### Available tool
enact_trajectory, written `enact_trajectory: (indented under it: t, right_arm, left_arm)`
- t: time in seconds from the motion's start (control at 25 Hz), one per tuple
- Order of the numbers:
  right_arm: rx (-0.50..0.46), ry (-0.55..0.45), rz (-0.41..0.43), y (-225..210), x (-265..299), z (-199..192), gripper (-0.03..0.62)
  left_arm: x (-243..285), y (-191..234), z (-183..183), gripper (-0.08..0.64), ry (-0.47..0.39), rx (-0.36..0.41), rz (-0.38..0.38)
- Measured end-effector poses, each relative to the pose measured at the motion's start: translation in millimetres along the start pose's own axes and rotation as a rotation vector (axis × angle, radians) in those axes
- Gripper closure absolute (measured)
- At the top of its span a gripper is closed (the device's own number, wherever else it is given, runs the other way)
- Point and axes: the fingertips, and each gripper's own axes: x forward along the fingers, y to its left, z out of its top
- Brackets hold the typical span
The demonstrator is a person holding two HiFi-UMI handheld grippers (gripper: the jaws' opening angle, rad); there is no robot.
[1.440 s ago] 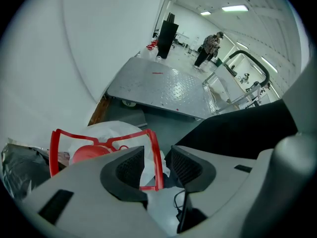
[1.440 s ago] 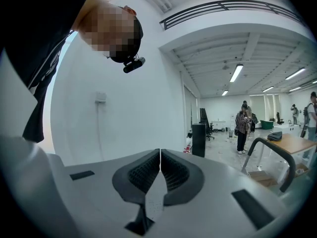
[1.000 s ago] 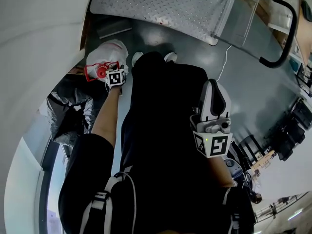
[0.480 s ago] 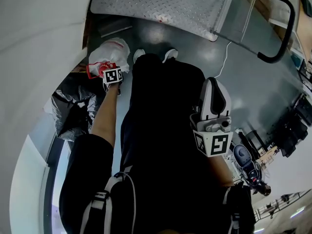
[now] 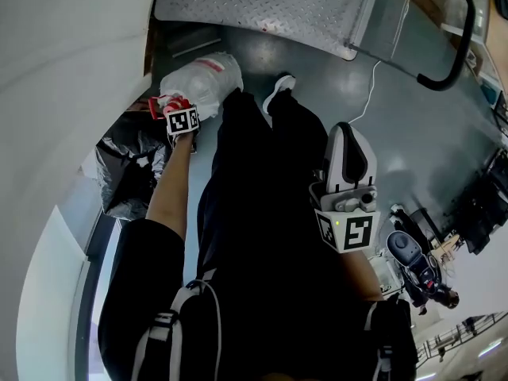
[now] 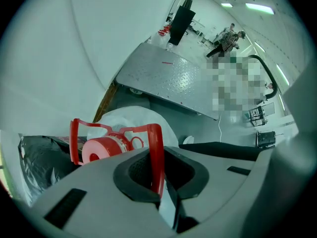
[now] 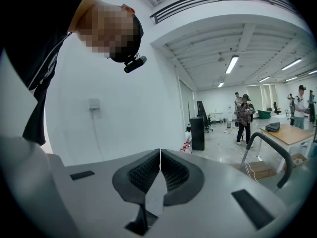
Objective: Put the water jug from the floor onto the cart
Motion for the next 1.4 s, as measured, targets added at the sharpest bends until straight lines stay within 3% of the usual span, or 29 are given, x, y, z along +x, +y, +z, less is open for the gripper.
enact_trajectory:
  t: [0.36,0.48,0.64,0.88,1.12,1.4]
  right_arm:
    - [0.021,-0.13,0.02,-8,-16,64,0.574]
    - [0.04,-0.168,0.019,-34,-9,81,0.574]
    - [0.094,-0.203,0.057,-90,19,83,0.574]
    - [0.102,-0.304,0.086,-99,8,99,0.574]
    - [0.111,-0.372,0.092,-137,-37,125,0.574]
    - [0.126,-0.38,0.106,-161,-44,126,0.574]
  left_arm:
    - [-68,-69,18,0.525,-0.059,0.121,-0.034]
    - [-85,-93,32,0.525,-0.081,0.137,-0.027]
    - [-84,-121,79,0.525,-0.126,0.129,0.016]
    - [-116,-105,104,0.525,-0.182,0.131,0.071]
    - [-161,-141,117,0.525,-0.239,0.114,0.113]
    - [-162,-171,164,0.523,-0.305,0.03,0.097]
